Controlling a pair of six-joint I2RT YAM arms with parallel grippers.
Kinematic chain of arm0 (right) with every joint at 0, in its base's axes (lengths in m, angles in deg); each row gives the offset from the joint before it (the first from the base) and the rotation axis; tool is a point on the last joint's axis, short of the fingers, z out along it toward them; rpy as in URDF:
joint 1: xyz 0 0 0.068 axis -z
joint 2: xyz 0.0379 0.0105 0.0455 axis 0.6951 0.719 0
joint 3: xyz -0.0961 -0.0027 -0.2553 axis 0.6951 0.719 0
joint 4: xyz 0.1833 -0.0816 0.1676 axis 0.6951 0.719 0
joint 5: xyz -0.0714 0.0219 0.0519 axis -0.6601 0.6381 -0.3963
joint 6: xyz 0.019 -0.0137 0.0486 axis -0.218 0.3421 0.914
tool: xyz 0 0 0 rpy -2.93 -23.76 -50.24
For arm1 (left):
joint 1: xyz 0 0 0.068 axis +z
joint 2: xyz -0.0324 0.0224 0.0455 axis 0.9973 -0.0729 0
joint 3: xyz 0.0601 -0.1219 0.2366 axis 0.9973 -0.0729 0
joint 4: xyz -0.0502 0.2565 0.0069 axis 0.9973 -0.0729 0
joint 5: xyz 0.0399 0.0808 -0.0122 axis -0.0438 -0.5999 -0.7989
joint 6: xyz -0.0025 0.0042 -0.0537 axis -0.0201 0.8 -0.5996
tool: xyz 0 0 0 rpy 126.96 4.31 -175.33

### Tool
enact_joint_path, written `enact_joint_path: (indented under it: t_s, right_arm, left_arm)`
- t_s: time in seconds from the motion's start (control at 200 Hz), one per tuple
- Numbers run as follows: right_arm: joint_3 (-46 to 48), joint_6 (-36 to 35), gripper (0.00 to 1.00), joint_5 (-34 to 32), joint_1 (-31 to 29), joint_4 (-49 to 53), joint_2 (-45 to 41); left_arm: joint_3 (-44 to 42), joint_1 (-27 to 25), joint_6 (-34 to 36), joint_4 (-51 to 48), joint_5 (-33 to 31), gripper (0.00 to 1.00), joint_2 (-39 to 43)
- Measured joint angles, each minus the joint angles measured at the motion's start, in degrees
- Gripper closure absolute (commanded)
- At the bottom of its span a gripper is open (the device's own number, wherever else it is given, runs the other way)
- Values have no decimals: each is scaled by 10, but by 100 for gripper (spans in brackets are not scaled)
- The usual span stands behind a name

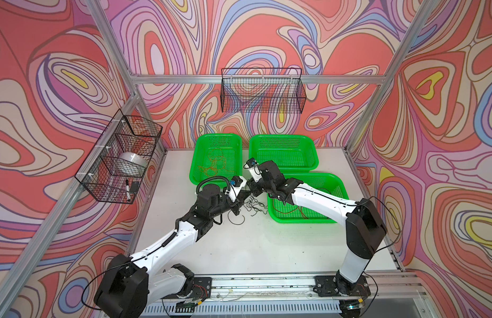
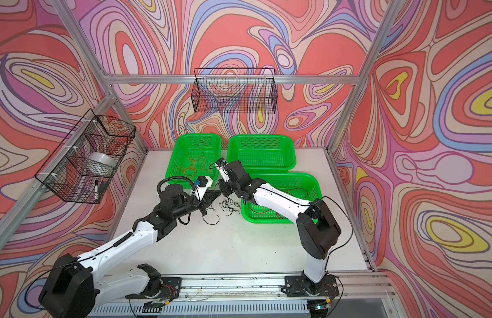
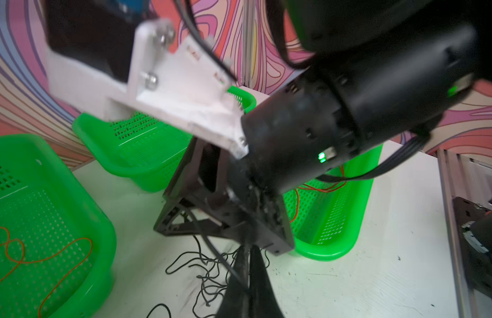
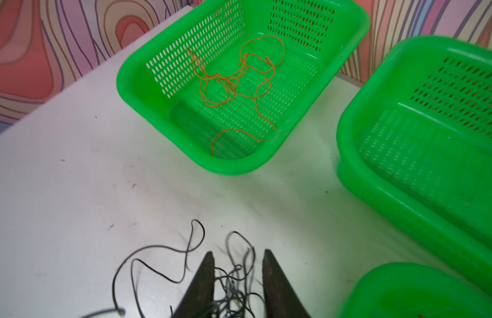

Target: Untangle the cables

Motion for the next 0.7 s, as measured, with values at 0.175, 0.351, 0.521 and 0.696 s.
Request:
enact_joint_path:
  t_s: [0.175,0.351,0.521,0.696]
  right_arm:
    - [32,58,74,46,9,-54,20]
    - [42,101,88,60,11,-92,61]
    - [77,116,71,72,14,-119,69]
    - [140,88,56,66,14,-151,8]
  left_arm:
    - [49,-2,14,-35,19,100,34]
    - [102,-2,37,-89,22,100,39]
    - [175,-2,64,-155,16,100,40]
    - [237,-2,71,-175,16,100,39]
